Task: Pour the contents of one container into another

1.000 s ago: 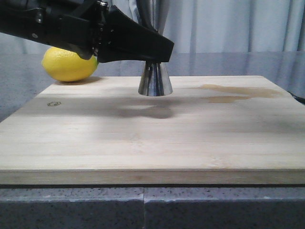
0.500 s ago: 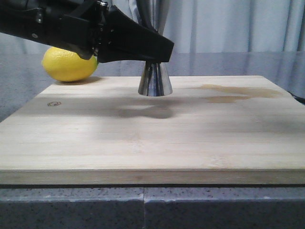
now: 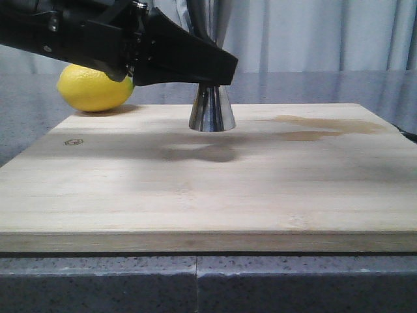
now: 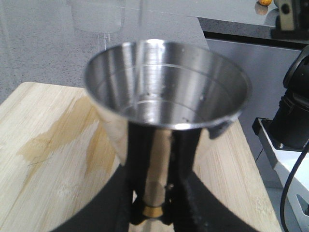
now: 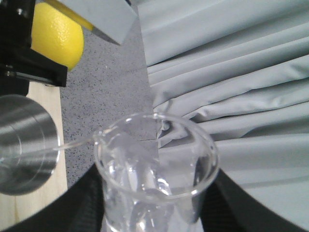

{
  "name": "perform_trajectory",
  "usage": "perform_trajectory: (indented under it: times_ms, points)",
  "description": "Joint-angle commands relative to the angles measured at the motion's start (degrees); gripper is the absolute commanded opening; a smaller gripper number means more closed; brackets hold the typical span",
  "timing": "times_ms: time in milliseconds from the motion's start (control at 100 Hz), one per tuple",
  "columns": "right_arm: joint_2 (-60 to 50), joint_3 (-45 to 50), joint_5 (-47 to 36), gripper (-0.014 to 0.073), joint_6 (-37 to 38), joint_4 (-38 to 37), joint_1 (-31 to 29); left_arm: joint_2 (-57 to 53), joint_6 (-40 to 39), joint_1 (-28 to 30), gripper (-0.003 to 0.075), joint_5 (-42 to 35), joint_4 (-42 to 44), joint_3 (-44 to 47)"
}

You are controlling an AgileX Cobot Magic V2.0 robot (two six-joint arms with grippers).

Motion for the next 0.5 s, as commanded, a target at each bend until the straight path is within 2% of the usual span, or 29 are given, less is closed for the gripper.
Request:
perform_trajectory:
  times_ms: [0, 490]
  points:
    - [-1.8, -2.3, -2.4, 0.0164, -0.4, -2.1, 0.1, -2.9, -0.7, -0.6, -0.0013, 5.9, -4.1, -1.7]
    - [-1.8, -2.3, -2.8, 0.0164, -0.4, -3.6, 0.5, -2.9, -0.7, -0.6, -0.0013, 5.9, -4.1, -1.7]
